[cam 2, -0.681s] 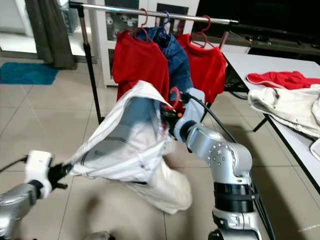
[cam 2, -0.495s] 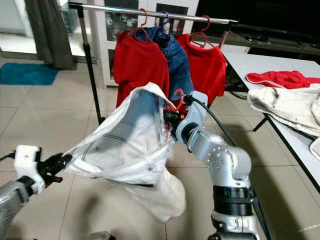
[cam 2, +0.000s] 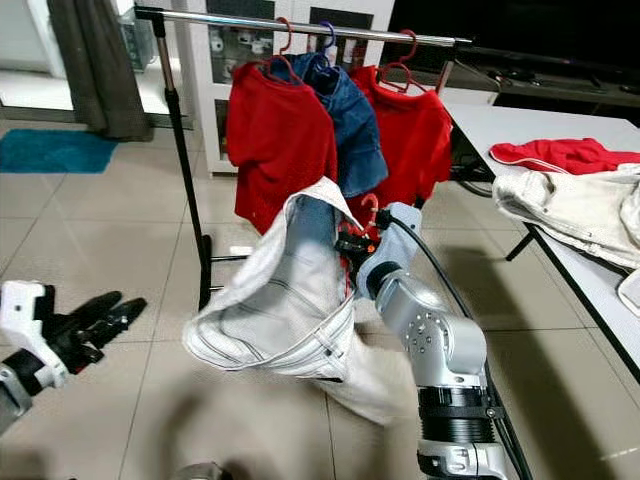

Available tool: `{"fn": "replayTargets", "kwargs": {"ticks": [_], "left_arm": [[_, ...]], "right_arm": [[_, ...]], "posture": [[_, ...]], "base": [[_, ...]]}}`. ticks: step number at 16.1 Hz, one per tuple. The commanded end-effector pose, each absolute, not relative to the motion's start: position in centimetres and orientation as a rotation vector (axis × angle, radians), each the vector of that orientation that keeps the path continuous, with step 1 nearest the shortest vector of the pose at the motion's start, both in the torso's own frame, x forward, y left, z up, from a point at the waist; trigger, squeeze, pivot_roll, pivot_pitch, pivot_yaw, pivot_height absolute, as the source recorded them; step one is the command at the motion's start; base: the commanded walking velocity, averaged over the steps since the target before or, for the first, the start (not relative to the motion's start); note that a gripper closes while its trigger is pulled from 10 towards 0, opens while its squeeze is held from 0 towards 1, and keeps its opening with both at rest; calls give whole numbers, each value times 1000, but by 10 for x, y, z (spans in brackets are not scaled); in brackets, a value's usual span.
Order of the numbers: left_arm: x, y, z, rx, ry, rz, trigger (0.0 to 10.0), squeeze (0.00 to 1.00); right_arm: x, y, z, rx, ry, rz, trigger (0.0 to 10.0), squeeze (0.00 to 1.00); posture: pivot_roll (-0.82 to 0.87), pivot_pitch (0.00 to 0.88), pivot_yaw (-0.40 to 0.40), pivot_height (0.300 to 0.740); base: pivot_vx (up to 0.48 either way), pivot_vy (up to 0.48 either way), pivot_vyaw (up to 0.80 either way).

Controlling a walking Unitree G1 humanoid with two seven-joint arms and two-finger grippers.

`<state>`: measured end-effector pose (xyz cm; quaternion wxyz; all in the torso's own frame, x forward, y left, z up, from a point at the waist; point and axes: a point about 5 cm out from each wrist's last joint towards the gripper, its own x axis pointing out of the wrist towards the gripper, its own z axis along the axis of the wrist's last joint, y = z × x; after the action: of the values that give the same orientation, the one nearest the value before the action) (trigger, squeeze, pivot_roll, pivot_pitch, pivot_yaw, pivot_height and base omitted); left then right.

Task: Hang hanger

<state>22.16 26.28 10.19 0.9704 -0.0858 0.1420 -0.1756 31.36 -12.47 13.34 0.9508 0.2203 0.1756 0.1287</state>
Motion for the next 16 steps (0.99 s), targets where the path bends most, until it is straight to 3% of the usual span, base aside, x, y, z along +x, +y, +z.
{"fn": "replayTargets", "kwargs": {"ticks": [1,3,6,10,11,12,13,15,16], "left_arm": [[228,265,109,-117,248,-308,10000,1000],[240,253,125,-88,178,-304,10000,1000],[251,200,127,82,196,-575,10000,1000],[255,159,138,58,156,-757,10000,1000],[253,146,144,27,150,-836,10000,800],[248,135,145,0,165,-922,10000,380],[243,127,140,-2,199,-992,10000,176],[239,120,131,21,249,-1067,10000,0],[238,116,126,38,268,-1098,10000,0]], "right_arm": [[315,-125,144,428,284,292,10000,0],[316,-124,144,390,295,300,10000,0],[321,-117,146,390,299,312,10000,0],[325,-115,149,402,293,322,10000,0],[327,-116,148,404,296,314,10000,0],[329,-117,146,406,302,308,10000,0],[330,-116,146,408,304,308,10000,0],[333,-112,147,411,302,313,10000,0],[335,-109,149,413,298,316,10000,0]], "posture": [[184,0,-81,740],[184,0,-85,740],[179,0,-94,740],[181,0,-111,740],[182,0,-118,740],[182,0,-125,740],[179,0,-128,740],[177,0,-127,740],[166,0,-124,740]], "base": [[0,0,0],[0,0,0],[0,0,0],[0,0,0],[0,0,0],[0,0,0],[0,0,0],[0,0,0],[0,0,0]]}}
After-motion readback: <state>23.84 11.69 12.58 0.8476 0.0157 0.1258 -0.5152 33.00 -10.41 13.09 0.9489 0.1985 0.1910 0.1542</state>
